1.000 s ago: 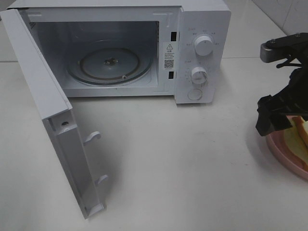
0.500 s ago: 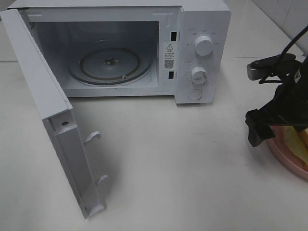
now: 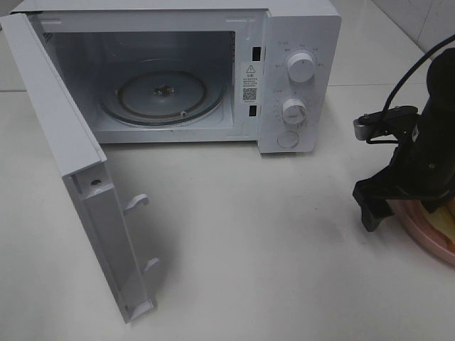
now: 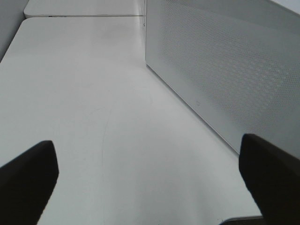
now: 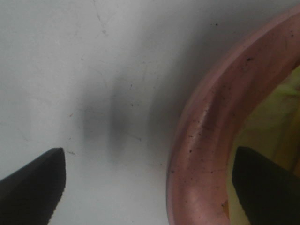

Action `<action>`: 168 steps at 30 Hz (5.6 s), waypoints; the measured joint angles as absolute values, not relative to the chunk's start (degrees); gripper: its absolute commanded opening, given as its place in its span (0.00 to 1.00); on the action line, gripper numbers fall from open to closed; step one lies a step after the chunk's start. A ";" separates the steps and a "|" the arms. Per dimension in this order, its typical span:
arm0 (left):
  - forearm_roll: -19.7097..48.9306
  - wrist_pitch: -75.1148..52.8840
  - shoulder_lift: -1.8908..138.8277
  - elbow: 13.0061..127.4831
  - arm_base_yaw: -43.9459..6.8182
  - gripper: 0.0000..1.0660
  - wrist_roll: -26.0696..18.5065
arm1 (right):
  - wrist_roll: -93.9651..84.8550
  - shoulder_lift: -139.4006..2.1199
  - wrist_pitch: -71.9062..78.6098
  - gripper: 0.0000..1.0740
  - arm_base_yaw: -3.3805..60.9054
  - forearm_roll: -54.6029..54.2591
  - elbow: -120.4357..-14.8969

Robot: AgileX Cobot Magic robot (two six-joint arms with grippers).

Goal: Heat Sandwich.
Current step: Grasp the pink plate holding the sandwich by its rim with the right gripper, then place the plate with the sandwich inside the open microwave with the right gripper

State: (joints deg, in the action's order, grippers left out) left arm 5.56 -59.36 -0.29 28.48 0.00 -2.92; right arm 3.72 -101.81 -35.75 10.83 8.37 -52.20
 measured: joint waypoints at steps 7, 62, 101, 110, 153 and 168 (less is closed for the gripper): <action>5.56 -59.36 -0.29 28.48 0.00 0.99 -2.92 | 3.78 -103.19 -34.84 0.83 10.83 8.37 -52.20; 5.56 -59.36 -0.29 28.48 0.00 0.99 -2.92 | 9.34 -103.19 -36.10 0.00 10.83 14.32 -52.20; 5.56 -59.36 -0.29 28.48 0.00 0.99 -2.92 | 24.92 -103.19 -42.97 0.00 16.67 27.16 -52.20; 5.56 -59.36 -0.29 28.48 0.00 0.99 -2.92 | 27.33 -102.27 -46.35 0.00 18.68 29.97 -52.20; 5.56 -59.36 -0.29 28.48 0.00 0.99 -2.92 | 19.02 -78.21 -56.84 0.00 44.18 27.73 -43.26; 5.56 -59.36 -0.29 28.48 0.00 0.99 -2.92 | 7.96 -75.29 -56.15 0.00 53.97 26.81 -41.71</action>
State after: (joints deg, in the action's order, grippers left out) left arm 5.56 -59.36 -0.29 28.48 0.00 -2.92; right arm 7.96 -75.29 -56.15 53.97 26.81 -41.71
